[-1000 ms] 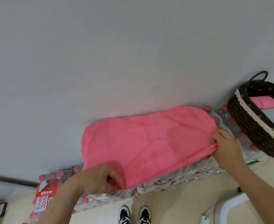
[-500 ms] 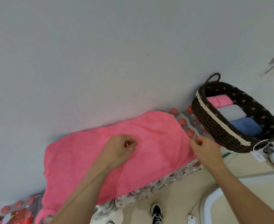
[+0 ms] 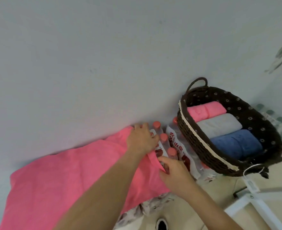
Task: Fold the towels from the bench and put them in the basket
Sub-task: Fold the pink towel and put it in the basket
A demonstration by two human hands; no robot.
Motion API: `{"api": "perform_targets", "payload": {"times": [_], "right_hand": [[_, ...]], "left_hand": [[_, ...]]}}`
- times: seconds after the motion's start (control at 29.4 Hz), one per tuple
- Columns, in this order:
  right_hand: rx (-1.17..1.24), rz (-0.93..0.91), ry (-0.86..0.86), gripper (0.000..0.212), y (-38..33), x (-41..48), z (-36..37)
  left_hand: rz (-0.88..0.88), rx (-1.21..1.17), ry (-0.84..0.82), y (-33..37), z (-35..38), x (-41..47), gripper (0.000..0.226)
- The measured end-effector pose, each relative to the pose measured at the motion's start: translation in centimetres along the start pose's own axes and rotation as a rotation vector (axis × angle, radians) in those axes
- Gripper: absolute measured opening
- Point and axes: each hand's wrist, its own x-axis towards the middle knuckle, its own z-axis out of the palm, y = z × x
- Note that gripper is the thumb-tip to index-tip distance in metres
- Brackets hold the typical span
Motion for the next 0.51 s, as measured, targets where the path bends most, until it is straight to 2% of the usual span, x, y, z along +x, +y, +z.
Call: {"api": "perform_targets", "payload": {"times": [0.1, 0.17, 0.27, 0.34, 0.41, 0.44, 0.51], "right_hand": [[0.162, -0.104, -0.059, 0.036, 0.1, -0.1, -1.1], [0.289, -0.093, -0.071, 0.053, 0.2, -0.1, -1.8], [0.326, -0.089, -0.026, 0.053, 0.9, 0.2, -2.1], [0.284, -0.095, 0.014, 0.036, 1.5, 0.3, -2.0], [0.259, -0.098, 0.062, 0.015, 1.9, 0.2, -2.1], [0.245, -0.096, 0.087, 0.010, 2.1, 0.0, -2.2], [0.168, -0.073, 0.144, 0.014, 2.5, -0.3, -2.4]], "left_hand": [[-0.031, 0.072, 0.003, 0.2, -0.3, 0.2, 0.044], [-0.060, 0.073, 0.041, -0.4, -0.8, 0.2, 0.037], [-0.143, -0.010, 0.177, -1.9, -1.7, -0.5, 0.032], [-0.273, -0.243, 0.253, -3.5, -2.0, -0.6, 0.023], [-0.443, -0.579, 0.311, -4.7, -2.1, -0.4, 0.037], [-0.496, -0.735, 0.351, -4.8, -2.1, -0.4, 0.038], [-0.511, -0.945, 0.385, -3.9, -2.2, -0.2, 0.033]]}}
